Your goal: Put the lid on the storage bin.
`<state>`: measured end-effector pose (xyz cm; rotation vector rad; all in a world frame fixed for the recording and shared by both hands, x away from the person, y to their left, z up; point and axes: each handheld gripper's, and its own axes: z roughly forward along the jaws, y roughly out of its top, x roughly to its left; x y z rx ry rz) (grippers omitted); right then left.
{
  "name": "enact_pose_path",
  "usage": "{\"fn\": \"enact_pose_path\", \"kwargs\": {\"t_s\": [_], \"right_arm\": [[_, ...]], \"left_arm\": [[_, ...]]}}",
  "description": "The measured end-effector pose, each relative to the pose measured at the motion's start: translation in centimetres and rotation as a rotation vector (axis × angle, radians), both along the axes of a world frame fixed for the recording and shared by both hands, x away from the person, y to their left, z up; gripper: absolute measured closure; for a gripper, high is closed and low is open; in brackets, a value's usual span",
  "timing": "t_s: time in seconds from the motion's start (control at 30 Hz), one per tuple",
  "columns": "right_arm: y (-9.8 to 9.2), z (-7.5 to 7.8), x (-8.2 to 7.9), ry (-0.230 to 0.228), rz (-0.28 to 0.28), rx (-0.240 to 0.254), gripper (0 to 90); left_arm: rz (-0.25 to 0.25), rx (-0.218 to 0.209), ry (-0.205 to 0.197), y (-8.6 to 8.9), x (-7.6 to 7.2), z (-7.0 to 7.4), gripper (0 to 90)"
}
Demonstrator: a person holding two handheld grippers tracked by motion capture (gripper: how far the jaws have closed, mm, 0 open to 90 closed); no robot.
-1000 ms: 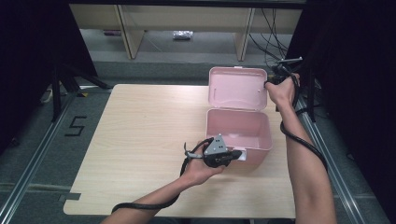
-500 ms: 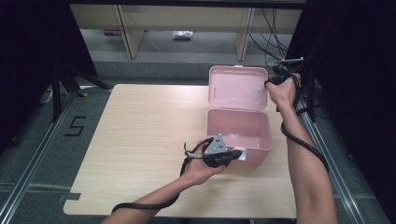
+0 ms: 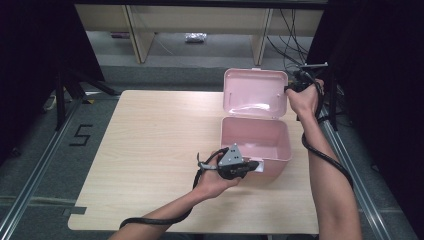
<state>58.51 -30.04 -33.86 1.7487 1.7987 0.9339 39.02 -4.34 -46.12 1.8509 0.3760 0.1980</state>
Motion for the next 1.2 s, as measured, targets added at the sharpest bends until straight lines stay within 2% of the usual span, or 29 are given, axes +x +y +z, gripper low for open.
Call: {"fn": "enact_pose_path", "kwargs": {"t_s": [0.07, 0.1, 0.13, 0.17, 0.2, 0.23, 0.27, 0.33, 0.37, 0.4, 0.43, 0.47, 0.5, 0.53, 0.63, 0.7, 0.73, 0.77, 0.87, 0.9, 1.0, 1.07, 1.13, 1.17, 1.2], "right_arm": [[-0.3, 0.0, -0.2, -0.001, 0.029, -0.034, 89.8], [-0.1, 0.0, -0.2, -0.024, 0.007, -0.014, 89.8], [-0.1, 0.3, -0.3, -0.003, 0.012, -0.01, 89.8], [0.0, 0.3, -0.4, -0.003, 0.006, -0.004, 89.8], [-0.2, 0.2, -0.4, -0.023, 0.022, -0.027, 89.8], [-0.6, 0.1, -0.4, -0.047, 0.062, -0.065, 89.8], [0.0, 0.3, -0.6, -0.02, 0.01, -0.003, 89.8], [-0.3, 0.1, -0.7, -0.059, 0.037, -0.041, 89.8], [-0.2, 0.3, -0.8, -0.043, 0.028, -0.029, 89.8], [-0.2, 0.4, -0.9, -0.048, 0.026, -0.027, 89.9], [-0.4, 0.3, -0.9, -0.068, 0.038, -0.049, 89.9], [-0.4, 0.4, -1.0, -0.058, 0.045, -0.043, 89.9], [-0.2, 0.4, -1.2, -0.054, 0.026, -0.022, 89.9], [-0.3, 0.4, -1.3, -0.079, 0.041, -0.04, 89.9], [0.1, 0.6, -1.6, -0.073, 0.01, 0.002, 89.9], [-0.1, 0.6, -1.7, -0.084, 0.023, -0.017, 89.9], [-0.2, 0.4, -1.7, -0.108, 0.036, -0.029, 89.9], [-0.3, 0.6, -1.9, -0.099, 0.036, -0.033, 89.9], [-0.1, 0.7, -2.3, -0.098, 0.019, -0.016, 89.9], [-0.2, 0.7, -2.3, -0.114, 0.04, -0.031, 89.9], [0.0, 0.7, -2.8, -0.121, 0.02, -0.017, 89.9], [-0.2, 0.8, -2.8, -0.136, 0.039, -0.036, 89.9], [-0.2, 0.8, -3.0, -0.138, 0.037, -0.036, 89.9], [0.0, 0.8, -3.1, -0.135, 0.023, -0.019, 89.9], [-0.2, 0.8, -3.2, -0.142, 0.031, -0.035, 89.9]], "left_arm": [[-0.004, 0.0, 0.001, 0.0, 0.0, 0.0, 89.9], [0.004, 0.01, 0.002, 0.1, 0.0, 0.1, 89.8], [0.003, 0.01, 0.002, 0.1, 0.0, 0.1, 89.9], [0.001, 0.005, 0.002, 0.0, 0.0, 0.0, 89.9], [0.003, 0.009, 0.002, 0.1, 0.0, 0.1, 89.9], [-0.005, -0.002, 0.003, 0.0, 0.0, 0.0, 89.9], [0.0, -0.001, 0.004, 0.0, 0.0, 0.0, 89.9], [0.002, 0.002, 0.004, 0.0, 0.0, 0.0, 89.9], [0.002, 0.002, 0.004, 0.0, 0.0, 0.0, 89.9], [0.005, 0.008, 0.005, 0.0, 0.0, 0.1, 89.9], [0.005, 0.008, 0.004, 0.0, 0.0, 0.1, 89.8], [0.005, 0.007, 0.006, 0.0, 0.0, 0.1, 89.9], [0.005, 0.008, 0.005, 0.0, 0.0, 0.1, 89.8], [0.005, 0.008, 0.005, 0.0, 0.0, 0.1, 89.9], [0.006, 0.005, 0.007, 0.0, 0.0, 0.1, 89.9], [0.007, 0.004, 0.008, 0.0, 0.0, 0.1, 89.9], [0.006, 0.006, 0.008, 0.0, 0.0, 0.1, 89.9], [0.006, 0.004, 0.008, 0.0, 0.0, 0.1, 89.8], [0.007, 0.005, 0.008, 0.0, 0.0, 0.1, 89.9], [0.007, 0.006, 0.008, 0.0, 0.0, 0.1, 89.9], [0.007, 0.006, 0.008, 0.0, 0.0, 0.1, 89.9], [-0.002, -0.007, 0.007, 0.0, 0.0, 0.0, 89.9], [0.004, -0.001, 0.007, 0.0, 0.0, 0.0, 89.9], [0.009, 0.006, 0.008, 0.0, 0.0, 0.1, 89.8], [0.011, 0.009, 0.009, 0.0, -0.1, 0.1, 89.9]]}}
